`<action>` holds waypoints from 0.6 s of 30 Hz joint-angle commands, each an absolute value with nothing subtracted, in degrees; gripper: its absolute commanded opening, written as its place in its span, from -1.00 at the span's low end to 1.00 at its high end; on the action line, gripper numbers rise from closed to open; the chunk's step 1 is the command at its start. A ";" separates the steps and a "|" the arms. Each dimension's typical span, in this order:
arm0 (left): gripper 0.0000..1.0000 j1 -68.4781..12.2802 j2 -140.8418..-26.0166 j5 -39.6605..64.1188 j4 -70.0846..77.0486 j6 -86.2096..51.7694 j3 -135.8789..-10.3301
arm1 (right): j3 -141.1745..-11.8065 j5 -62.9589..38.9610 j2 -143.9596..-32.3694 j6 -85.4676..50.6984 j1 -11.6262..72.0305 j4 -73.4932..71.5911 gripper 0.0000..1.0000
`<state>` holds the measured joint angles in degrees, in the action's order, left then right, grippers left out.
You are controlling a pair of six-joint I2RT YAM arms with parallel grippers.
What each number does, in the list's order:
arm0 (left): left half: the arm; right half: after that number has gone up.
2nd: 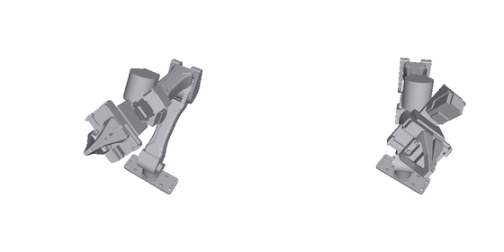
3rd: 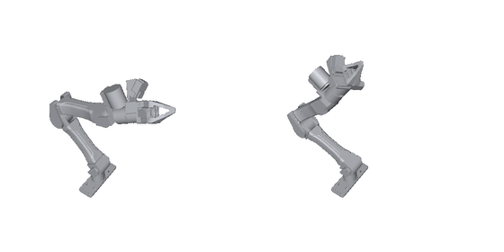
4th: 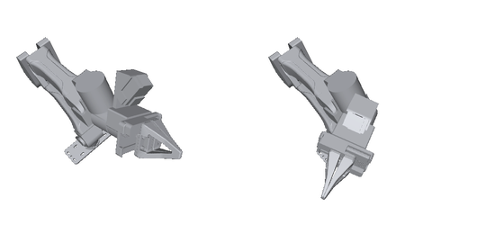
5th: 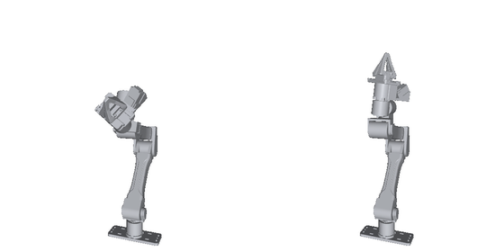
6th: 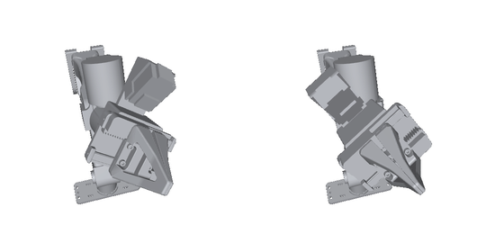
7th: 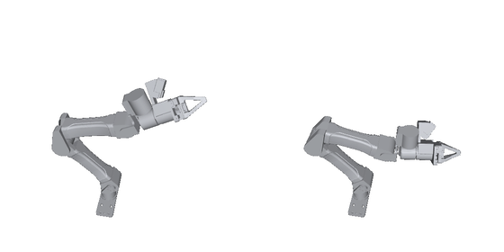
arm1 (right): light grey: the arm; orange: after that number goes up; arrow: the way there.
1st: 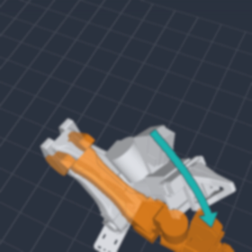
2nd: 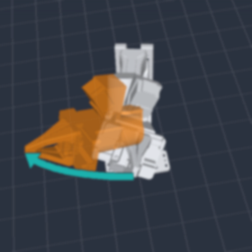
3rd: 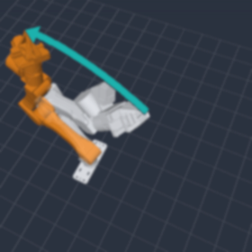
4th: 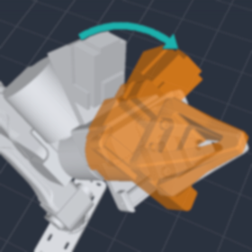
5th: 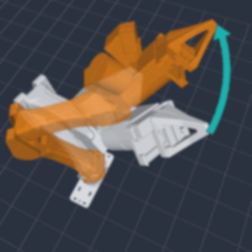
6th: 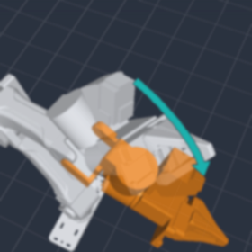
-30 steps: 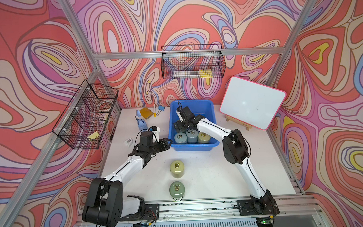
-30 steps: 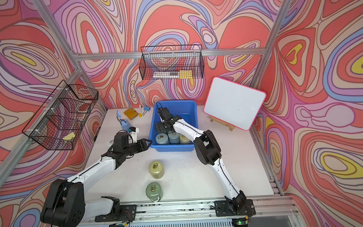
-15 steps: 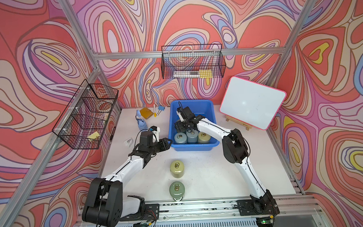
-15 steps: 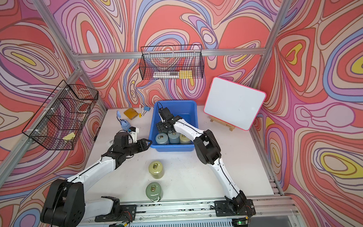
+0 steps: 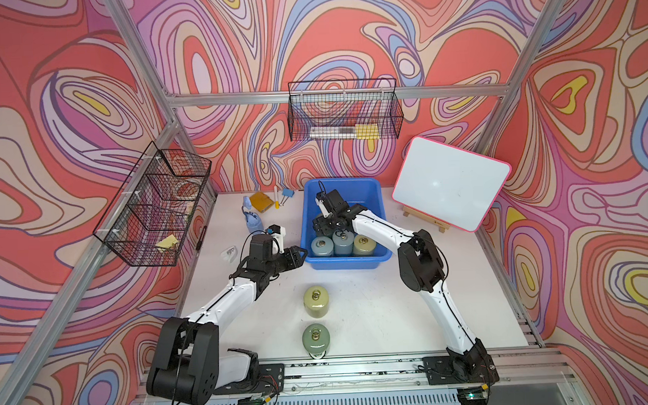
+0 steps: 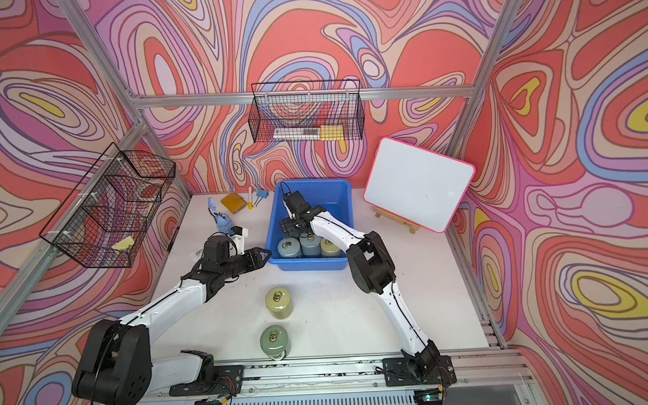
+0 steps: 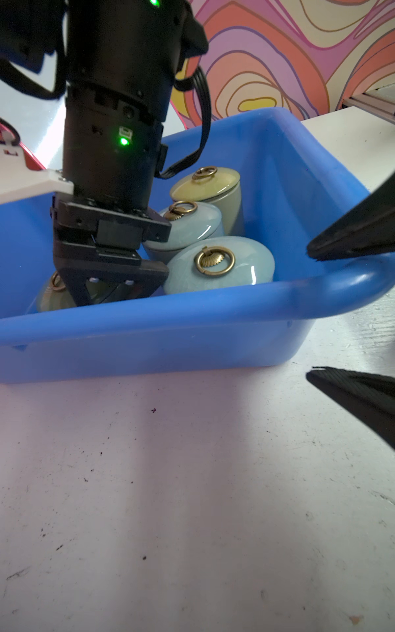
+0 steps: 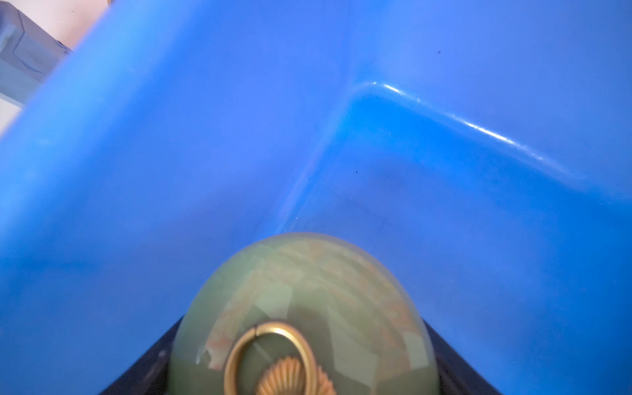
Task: Take the tea canister out of the basket
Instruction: Pick up the tea canister from the basket.
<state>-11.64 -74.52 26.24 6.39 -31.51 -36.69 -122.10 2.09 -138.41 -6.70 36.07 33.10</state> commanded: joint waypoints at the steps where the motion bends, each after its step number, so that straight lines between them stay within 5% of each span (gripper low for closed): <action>1: 0.10 -11.43 -74.80 25.84 5.54 -30.71 -37.44 | -122.54 2.46 -130.64 -6.07 35.79 30.66 0.38; 18: 0.12 -11.42 -74.62 26.54 6.12 -31.42 -37.27 | -111.42 0.02 -113.41 -5.62 35.86 31.34 0.37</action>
